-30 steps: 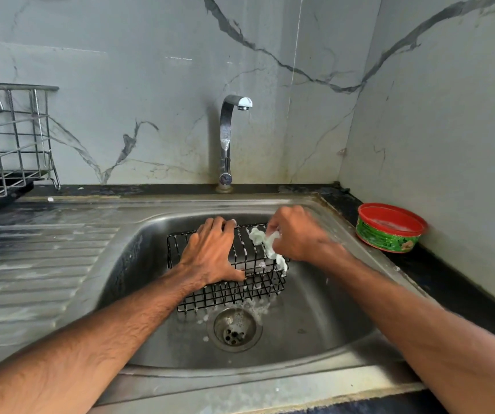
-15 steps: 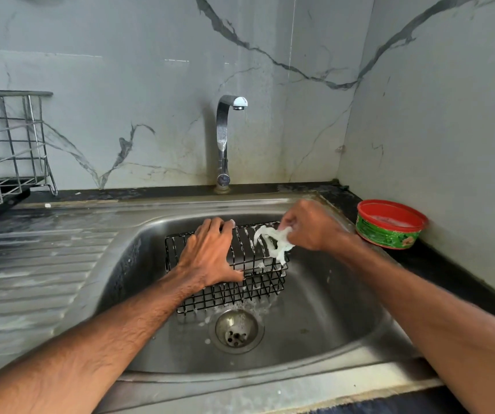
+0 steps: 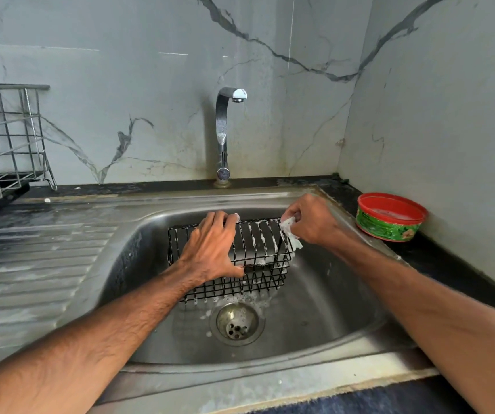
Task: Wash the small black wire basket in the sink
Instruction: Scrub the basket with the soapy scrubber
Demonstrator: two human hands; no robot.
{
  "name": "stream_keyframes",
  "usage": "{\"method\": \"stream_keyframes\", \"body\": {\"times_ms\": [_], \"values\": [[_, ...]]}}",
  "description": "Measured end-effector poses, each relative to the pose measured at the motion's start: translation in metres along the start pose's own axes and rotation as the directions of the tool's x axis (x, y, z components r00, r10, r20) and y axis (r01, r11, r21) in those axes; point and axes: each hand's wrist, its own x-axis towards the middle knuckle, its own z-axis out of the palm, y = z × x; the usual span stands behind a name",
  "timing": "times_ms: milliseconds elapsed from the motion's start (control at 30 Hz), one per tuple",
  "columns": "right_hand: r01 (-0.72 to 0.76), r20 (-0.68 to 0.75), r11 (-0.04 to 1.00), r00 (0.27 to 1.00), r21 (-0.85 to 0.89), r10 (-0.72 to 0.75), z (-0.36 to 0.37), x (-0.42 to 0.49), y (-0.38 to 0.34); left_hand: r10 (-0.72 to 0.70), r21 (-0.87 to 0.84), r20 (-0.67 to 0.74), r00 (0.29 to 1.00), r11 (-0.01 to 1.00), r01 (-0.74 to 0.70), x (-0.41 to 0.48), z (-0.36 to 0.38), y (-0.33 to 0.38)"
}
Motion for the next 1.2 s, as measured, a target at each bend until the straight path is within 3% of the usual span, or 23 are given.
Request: {"method": "stream_keyframes", "body": {"times_ms": [100,233,433,567,867,1033,1200], "values": [[-0.053,-0.086,0.995,0.994,0.089,0.061,-0.002,0.004,0.001,-0.003,-0.054,-0.023,1.000,0.999,0.002,0.000,-0.001,0.002],[-0.025,-0.104,0.995,0.994,0.101,0.036,-0.009,0.005,-0.002,-0.033,-0.114,-0.081,0.996,0.993,0.024,0.001,0.000,-0.002],[0.069,0.063,0.994,0.995,0.083,-0.074,-0.022,-0.001,-0.010,-0.081,-0.148,-0.162,0.984,0.987,0.057,0.002,0.003,-0.014],[0.077,0.086,0.994,0.993,0.082,-0.084,-0.029,0.002,-0.011,-0.105,-0.150,-0.152,0.983,0.985,0.082,0.005,0.007,-0.020],[0.053,-0.264,0.982,0.964,0.180,-0.003,-0.022,0.005,-0.006,-0.032,-0.207,-0.187,0.982,0.978,-0.007,0.003,0.002,-0.004],[0.058,-0.344,0.962,0.938,0.267,0.039,-0.017,0.007,-0.010,-0.067,-0.248,-0.180,0.981,0.969,0.020,0.003,0.004,-0.007],[0.000,-0.339,0.853,0.917,0.522,0.207,-0.014,0.010,-0.014,-0.086,-0.276,-0.186,0.979,0.961,0.032,0.003,0.003,-0.011]]}}
